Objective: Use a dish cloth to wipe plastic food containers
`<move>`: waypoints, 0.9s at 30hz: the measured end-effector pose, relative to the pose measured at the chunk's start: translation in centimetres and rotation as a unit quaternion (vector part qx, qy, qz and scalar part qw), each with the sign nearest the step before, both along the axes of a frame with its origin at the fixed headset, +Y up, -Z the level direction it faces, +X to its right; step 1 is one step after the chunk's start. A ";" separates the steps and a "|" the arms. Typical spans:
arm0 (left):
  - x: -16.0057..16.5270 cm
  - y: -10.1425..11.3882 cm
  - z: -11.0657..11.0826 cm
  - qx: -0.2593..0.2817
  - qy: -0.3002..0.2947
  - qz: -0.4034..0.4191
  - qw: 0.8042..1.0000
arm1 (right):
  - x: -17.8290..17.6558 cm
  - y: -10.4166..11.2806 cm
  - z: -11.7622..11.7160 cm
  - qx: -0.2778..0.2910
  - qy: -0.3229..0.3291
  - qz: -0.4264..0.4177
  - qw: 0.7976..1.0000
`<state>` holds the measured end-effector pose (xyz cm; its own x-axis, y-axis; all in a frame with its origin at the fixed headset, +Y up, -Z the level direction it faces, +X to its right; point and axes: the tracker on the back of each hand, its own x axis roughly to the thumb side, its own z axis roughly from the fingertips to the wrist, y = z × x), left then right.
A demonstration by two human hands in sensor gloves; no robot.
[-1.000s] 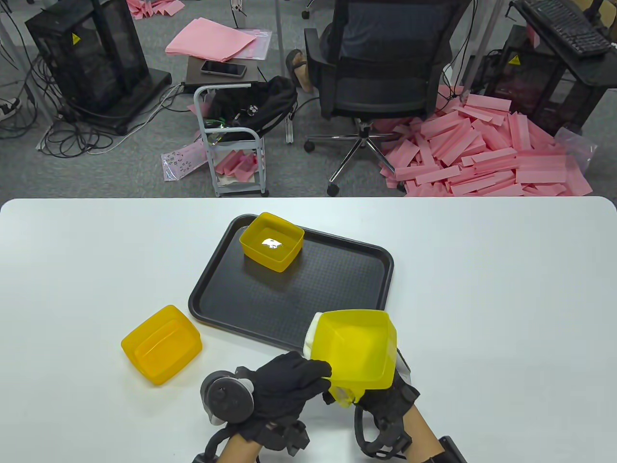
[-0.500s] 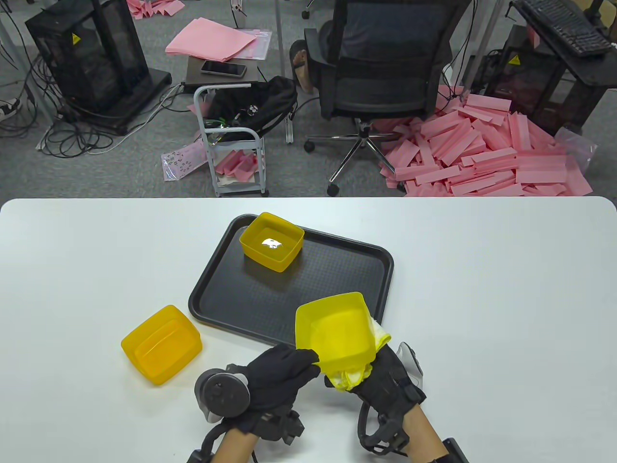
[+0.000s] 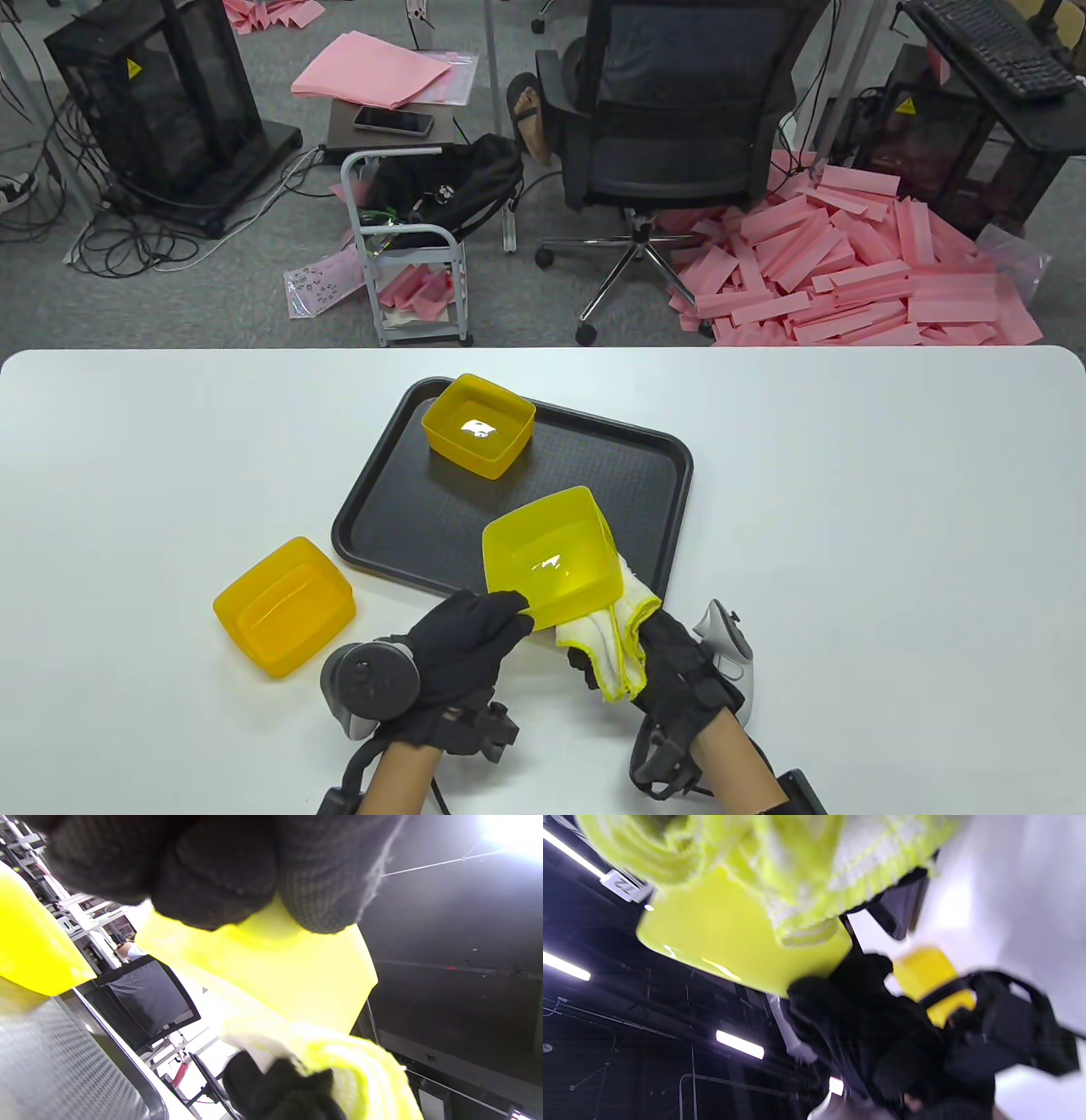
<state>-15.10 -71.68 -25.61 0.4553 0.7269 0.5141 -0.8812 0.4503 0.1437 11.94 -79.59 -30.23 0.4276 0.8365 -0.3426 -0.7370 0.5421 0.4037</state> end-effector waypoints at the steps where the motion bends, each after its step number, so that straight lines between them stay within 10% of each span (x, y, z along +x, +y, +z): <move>1: -0.2 -0.1 -0.1 -0.004 0.008 -0.004 1.000 | 0.7 0.6 -0.2 0.025 -0.040 0.034 0.998; 5: -0.4 -0.5 -0.3 -0.007 0.022 -0.003 1.000 | 3.1 3.0 -0.1 0.148 -0.180 0.199 0.952; 16: 0.3 -0.1 0.1 -0.019 0.032 -0.014 0.999 | 0.6 8.1 5.0 0.475 -0.304 0.509 0.650; 22: 0.9 0.1 0.4 -0.021 0.027 -0.026 0.999 | -1.9 9.0 6.3 0.548 -0.265 0.554 0.568; 27: 1.0 -0.2 0.3 -0.035 0.017 -0.031 0.999 | -3.8 9.0 6.9 0.574 -0.233 0.565 0.545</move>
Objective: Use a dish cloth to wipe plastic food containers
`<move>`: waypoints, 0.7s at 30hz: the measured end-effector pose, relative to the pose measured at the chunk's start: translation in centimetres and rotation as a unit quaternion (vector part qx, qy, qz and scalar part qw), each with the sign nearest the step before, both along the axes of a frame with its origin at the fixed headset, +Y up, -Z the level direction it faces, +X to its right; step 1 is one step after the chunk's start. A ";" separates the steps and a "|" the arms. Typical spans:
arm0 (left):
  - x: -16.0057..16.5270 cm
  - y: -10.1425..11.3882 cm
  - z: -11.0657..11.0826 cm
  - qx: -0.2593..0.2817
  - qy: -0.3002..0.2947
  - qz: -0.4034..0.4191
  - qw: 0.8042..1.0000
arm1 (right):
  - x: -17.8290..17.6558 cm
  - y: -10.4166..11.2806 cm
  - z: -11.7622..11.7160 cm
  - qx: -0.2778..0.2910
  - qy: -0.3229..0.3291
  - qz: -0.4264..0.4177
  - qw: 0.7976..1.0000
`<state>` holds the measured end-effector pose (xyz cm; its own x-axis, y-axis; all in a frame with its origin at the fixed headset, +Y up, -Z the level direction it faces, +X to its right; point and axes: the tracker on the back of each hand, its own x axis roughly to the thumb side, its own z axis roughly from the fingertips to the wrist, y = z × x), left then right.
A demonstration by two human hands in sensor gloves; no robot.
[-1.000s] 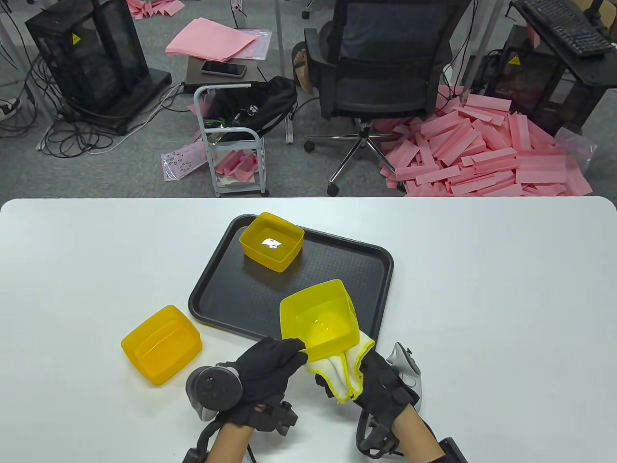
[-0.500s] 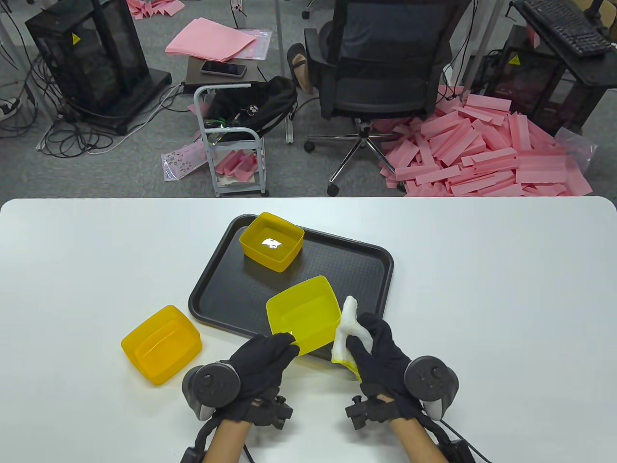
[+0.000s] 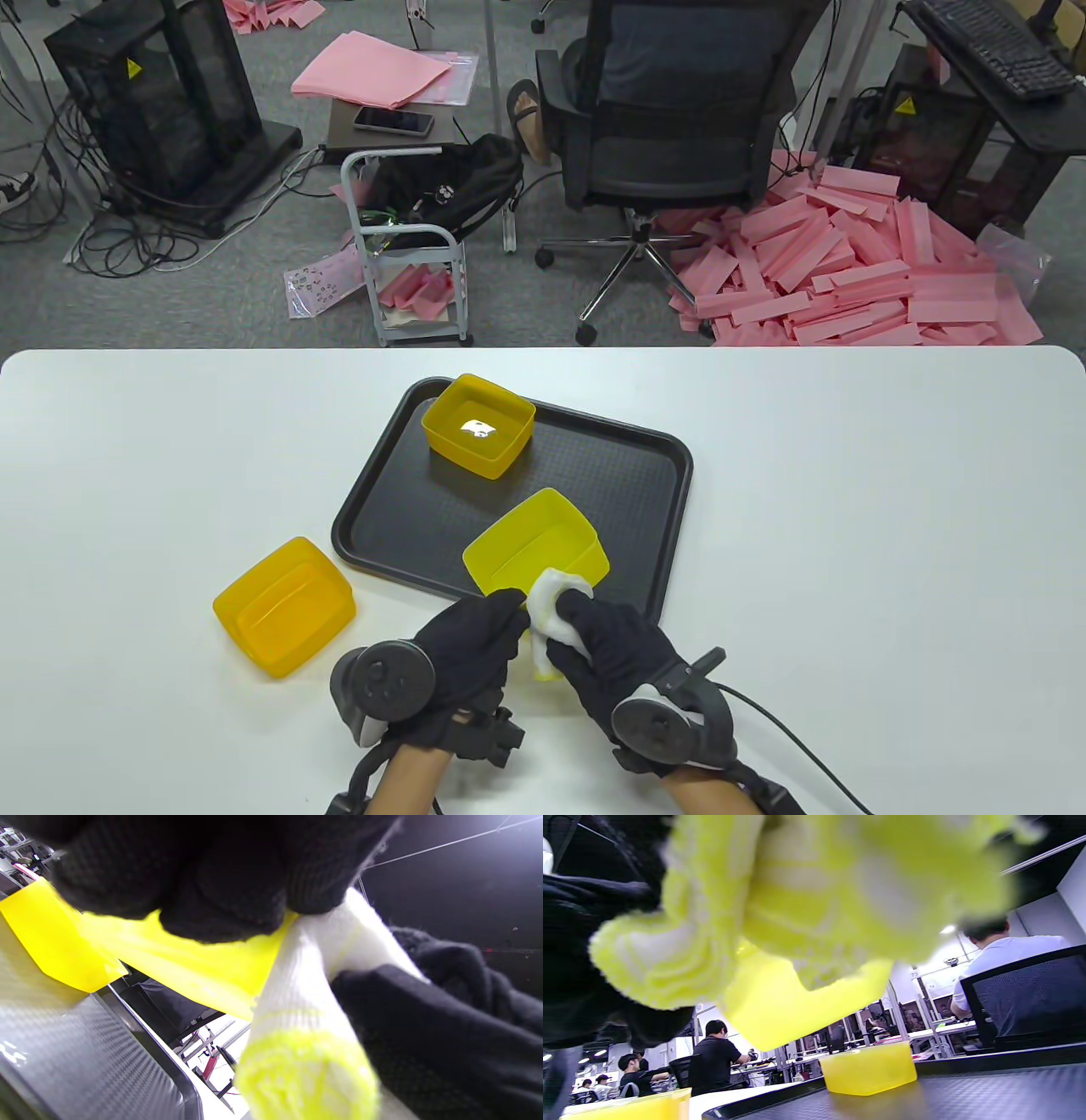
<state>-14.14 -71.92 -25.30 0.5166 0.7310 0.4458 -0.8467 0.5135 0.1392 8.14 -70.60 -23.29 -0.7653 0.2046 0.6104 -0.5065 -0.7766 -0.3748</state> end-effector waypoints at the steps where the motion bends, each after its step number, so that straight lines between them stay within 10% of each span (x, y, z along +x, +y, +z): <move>1: 0.0 -0.1 -0.1 -0.005 -0.006 0.007 1.000 | 0.1 0.2 -0.1 0.009 -0.007 0.010 1.000; 21: 0.4 -0.2 -0.2 -0.023 -0.016 -0.001 1.000 | 0.4 0.2 -0.3 0.008 -0.016 0.016 1.000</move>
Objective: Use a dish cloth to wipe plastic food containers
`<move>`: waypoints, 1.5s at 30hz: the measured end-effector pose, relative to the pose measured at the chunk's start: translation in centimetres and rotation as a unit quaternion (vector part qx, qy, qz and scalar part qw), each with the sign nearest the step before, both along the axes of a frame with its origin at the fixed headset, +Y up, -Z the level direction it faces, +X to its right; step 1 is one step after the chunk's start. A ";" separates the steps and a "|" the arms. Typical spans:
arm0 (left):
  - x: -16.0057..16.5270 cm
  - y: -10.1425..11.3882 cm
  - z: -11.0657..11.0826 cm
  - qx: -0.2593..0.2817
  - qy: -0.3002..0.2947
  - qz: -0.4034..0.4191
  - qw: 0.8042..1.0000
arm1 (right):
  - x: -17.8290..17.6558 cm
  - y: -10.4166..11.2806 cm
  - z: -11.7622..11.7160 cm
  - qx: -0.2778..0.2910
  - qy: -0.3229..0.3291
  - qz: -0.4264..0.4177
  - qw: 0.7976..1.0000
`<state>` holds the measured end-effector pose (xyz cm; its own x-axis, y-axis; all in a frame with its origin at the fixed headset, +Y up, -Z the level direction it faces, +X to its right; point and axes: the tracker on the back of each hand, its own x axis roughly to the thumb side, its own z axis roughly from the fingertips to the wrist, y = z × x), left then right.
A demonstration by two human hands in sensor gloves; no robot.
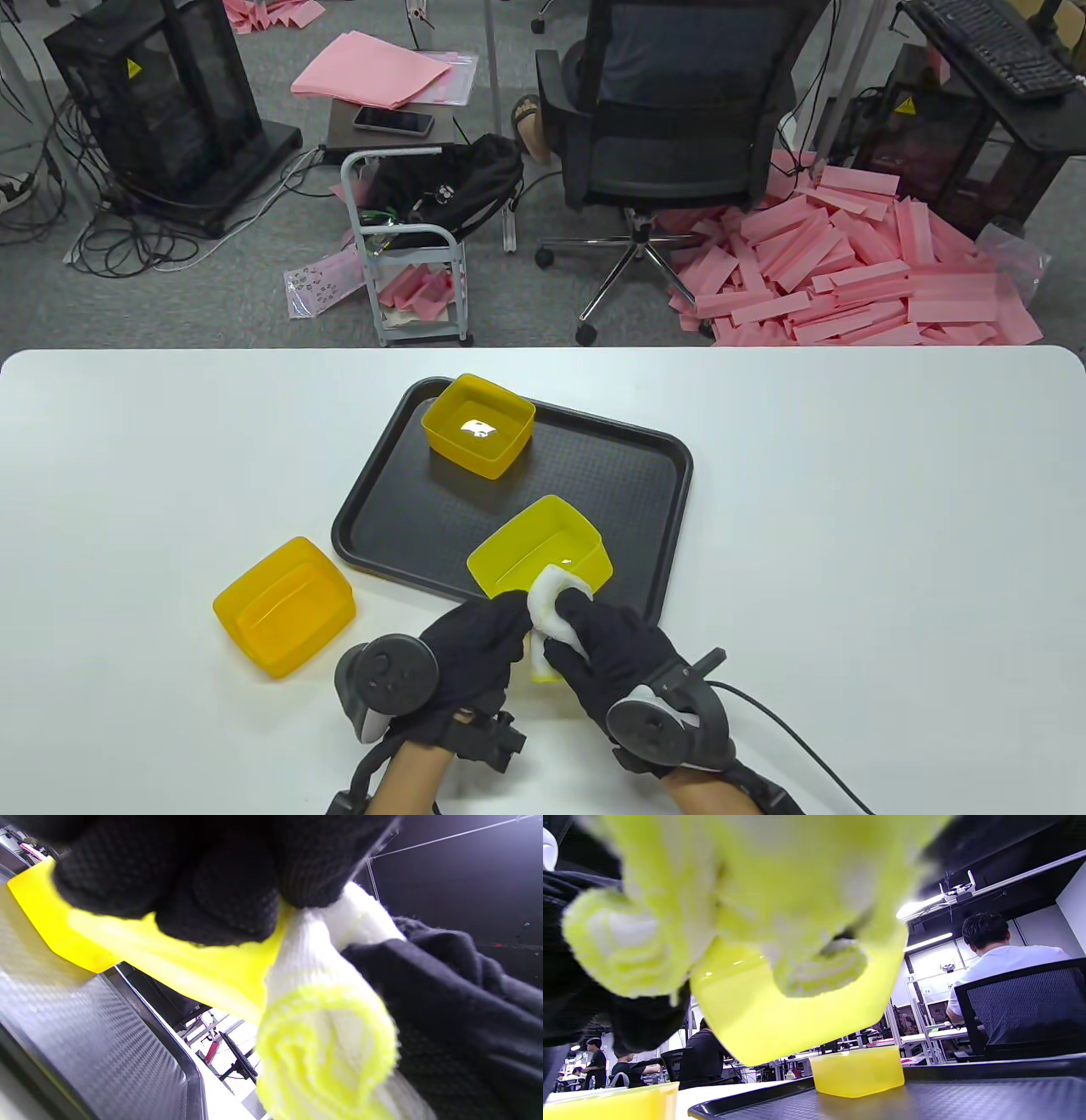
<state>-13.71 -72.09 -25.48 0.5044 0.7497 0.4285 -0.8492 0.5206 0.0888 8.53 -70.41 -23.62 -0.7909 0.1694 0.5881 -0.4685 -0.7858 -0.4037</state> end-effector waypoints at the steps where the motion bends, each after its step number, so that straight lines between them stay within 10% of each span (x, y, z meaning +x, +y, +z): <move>1: 0.0 0.0 0.0 0.000 -0.001 0.000 1.000 | 0.3 0.0 -0.1 0.003 -0.004 0.000 1.000; 27: -2.2 2.3 0.5 0.012 0.041 -0.082 0.996 | 8.2 -0.8 -3.9 -0.110 -0.084 -0.158 0.978; 45: -19.1 5.0 3.6 -0.039 0.196 -0.132 0.971 | 8.7 -1.4 -4.4 -0.137 -0.090 -0.168 0.972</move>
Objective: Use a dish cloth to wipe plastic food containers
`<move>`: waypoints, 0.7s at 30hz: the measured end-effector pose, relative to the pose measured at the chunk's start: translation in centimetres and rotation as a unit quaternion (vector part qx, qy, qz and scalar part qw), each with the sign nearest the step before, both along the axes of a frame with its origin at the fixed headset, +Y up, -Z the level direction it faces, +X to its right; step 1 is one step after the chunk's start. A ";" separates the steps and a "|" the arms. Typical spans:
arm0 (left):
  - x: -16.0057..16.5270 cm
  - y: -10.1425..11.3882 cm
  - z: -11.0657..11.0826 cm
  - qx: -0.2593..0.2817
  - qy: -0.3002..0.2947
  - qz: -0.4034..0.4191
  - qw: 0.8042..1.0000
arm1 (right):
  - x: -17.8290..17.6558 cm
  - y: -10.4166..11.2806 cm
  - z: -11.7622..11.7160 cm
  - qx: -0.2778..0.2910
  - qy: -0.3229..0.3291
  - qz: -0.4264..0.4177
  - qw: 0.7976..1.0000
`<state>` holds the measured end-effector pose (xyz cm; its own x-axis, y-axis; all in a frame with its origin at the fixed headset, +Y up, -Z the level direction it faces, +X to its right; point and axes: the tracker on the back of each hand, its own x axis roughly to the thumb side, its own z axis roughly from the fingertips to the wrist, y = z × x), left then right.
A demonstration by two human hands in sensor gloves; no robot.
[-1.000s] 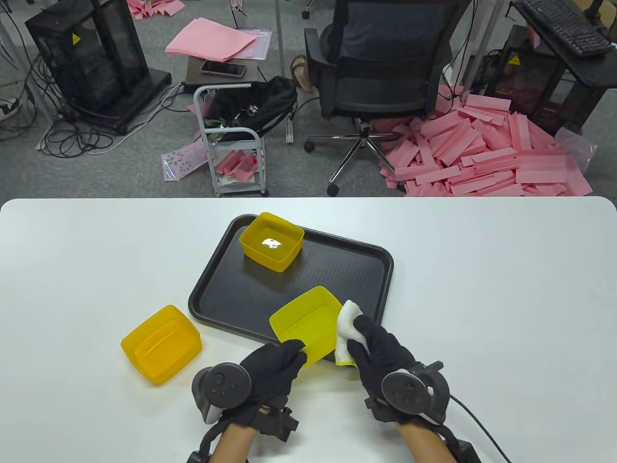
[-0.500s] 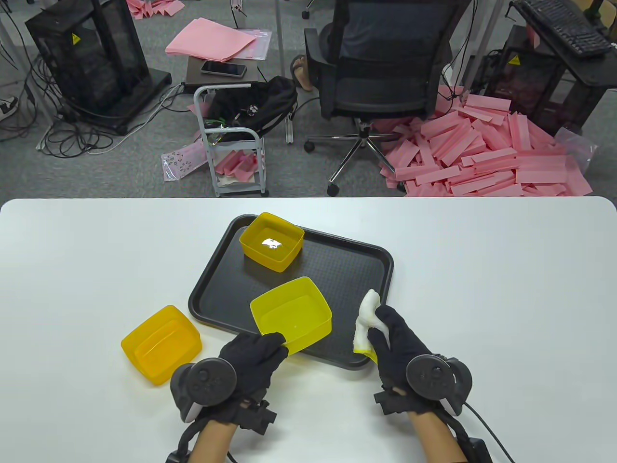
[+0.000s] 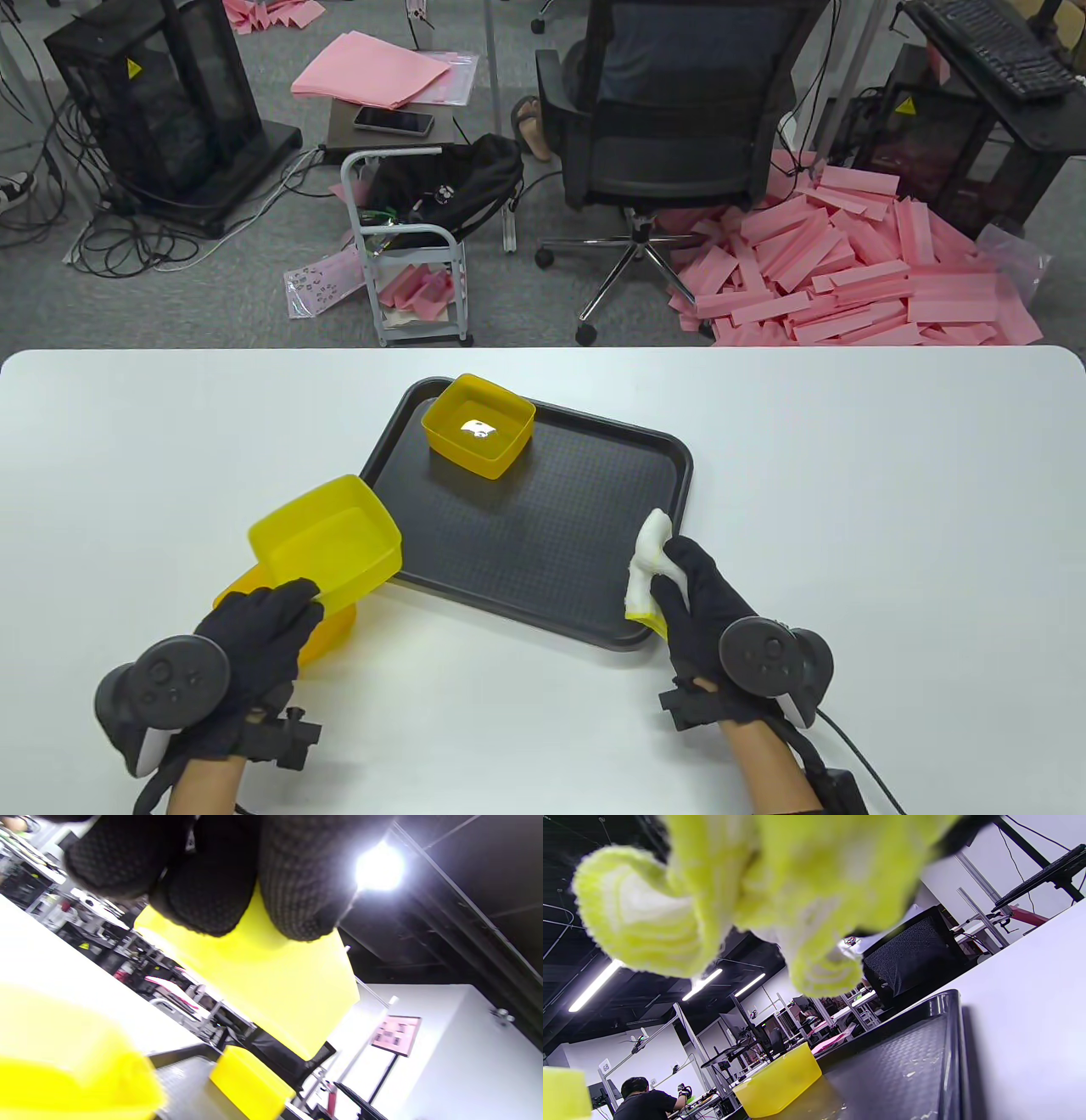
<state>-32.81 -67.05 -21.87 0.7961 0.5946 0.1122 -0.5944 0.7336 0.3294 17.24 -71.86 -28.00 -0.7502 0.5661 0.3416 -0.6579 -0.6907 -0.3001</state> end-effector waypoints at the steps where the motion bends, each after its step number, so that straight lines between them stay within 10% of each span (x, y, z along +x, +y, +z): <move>1: -0.6 -0.2 0.2 -0.006 0.009 0.003 1.000 | 0.0 0.0 0.0 -0.001 0.000 0.000 1.000; 21: -3.3 -5.0 0.8 -0.058 0.049 -0.011 0.997 | 0.0 0.0 -0.1 -0.016 0.000 0.001 1.000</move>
